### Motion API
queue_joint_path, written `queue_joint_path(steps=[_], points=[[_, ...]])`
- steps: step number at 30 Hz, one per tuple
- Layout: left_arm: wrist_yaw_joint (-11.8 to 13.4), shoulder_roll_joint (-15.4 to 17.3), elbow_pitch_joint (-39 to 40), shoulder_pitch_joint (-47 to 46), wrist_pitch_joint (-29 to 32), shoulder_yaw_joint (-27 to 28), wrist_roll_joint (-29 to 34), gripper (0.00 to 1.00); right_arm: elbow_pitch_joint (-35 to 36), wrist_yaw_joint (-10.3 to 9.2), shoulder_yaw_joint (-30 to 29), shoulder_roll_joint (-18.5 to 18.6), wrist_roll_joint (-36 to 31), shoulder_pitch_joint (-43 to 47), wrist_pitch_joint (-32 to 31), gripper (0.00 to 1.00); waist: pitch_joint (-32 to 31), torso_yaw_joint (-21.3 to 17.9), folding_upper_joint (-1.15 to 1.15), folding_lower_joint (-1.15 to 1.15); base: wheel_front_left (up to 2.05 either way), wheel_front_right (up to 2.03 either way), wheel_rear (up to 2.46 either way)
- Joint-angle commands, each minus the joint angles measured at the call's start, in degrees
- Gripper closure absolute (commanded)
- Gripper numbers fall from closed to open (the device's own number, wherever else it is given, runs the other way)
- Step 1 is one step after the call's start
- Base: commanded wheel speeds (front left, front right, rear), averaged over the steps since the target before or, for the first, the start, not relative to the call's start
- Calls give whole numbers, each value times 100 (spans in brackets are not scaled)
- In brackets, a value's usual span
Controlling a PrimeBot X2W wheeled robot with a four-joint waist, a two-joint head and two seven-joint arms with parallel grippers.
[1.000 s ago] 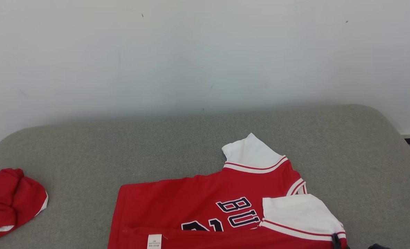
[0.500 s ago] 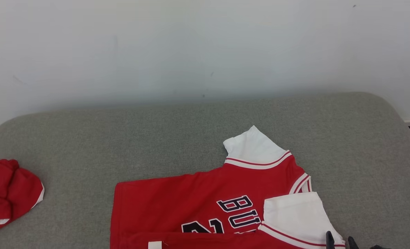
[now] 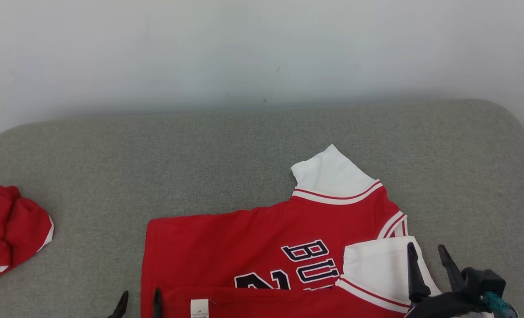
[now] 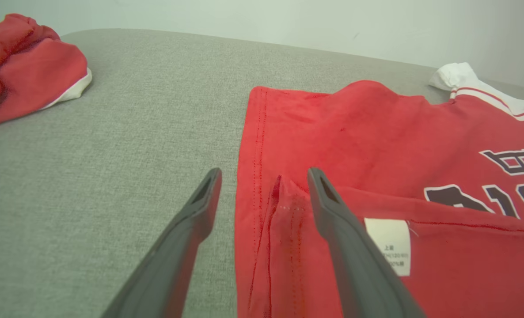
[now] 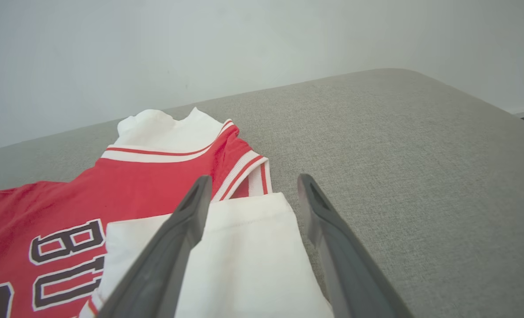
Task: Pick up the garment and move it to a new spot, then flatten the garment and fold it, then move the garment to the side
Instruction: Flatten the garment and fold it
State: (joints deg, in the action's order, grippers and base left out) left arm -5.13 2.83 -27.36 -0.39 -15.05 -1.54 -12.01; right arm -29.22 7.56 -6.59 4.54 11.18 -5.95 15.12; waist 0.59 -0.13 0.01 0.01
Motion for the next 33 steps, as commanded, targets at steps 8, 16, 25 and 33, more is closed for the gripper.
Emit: queue_joint_path(steps=[8,16,25,33], points=[[-135,90,-302,-980,-18,12,327,0,-11,-15,286,-9,-680,-778,0,0,399,66,-1,-1,0,0,0],[-207,248,-1177,-1828,-12,-172,297,0,-242,-15,252,-28,-746,-1332,0,0,623,94,-1,-1,0,0,0],[-231,479,-2139,-2895,289,-451,138,0,-347,-15,217,-78,-774,-1489,0,0,770,113,-1,-1,0,0,0],[-231,509,-2736,-3503,963,-801,-211,0,-449,-15,248,-111,-711,-1384,0,0,741,72,-1,-1,0,0,0]])
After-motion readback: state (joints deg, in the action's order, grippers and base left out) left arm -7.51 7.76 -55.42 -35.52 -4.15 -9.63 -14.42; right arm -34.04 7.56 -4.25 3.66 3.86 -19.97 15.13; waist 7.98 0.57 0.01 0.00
